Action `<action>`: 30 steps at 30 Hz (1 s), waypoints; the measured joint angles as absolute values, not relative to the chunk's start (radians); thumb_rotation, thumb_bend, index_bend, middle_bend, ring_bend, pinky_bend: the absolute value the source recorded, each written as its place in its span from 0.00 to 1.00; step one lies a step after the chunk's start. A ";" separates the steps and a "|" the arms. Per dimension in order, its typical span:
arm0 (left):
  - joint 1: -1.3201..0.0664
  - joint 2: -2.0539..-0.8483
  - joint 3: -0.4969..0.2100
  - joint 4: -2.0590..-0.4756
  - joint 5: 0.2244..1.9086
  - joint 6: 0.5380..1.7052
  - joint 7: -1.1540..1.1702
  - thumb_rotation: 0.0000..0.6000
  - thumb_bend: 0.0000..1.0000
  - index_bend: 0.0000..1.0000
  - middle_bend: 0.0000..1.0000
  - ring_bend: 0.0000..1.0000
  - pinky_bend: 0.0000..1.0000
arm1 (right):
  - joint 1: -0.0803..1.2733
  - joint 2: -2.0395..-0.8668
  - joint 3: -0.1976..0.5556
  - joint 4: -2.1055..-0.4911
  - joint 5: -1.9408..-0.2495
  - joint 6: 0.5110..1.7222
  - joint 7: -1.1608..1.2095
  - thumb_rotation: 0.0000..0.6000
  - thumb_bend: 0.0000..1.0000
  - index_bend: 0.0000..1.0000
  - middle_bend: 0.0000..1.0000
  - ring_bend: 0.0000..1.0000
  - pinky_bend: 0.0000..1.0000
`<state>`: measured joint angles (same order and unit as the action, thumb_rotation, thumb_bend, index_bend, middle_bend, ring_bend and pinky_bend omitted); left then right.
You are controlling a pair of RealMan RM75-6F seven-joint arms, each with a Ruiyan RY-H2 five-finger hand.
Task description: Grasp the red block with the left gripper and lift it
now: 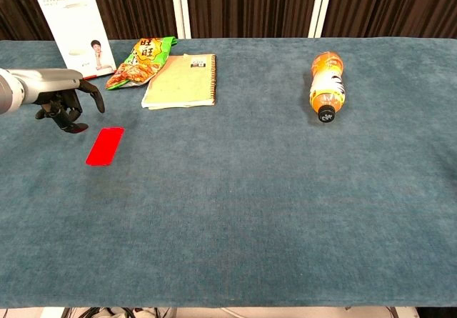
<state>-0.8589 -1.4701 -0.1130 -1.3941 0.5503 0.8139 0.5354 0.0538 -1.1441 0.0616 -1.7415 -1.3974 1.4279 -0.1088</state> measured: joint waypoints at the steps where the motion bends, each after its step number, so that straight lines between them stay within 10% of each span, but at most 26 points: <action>1: -0.863 -1.472 -0.113 -1.391 0.548 0.811 0.535 1.00 0.40 0.29 0.82 0.82 0.76 | 0.054 -1.144 0.062 -1.741 -1.396 1.428 -0.108 1.00 0.17 0.17 0.09 0.14 0.12; 30: -0.916 -1.552 -0.118 -1.307 0.501 0.810 0.562 1.00 0.39 0.40 0.84 0.84 0.76 | 0.054 -1.141 0.062 -1.747 -1.391 1.425 -0.103 1.00 0.17 0.17 0.09 0.14 0.12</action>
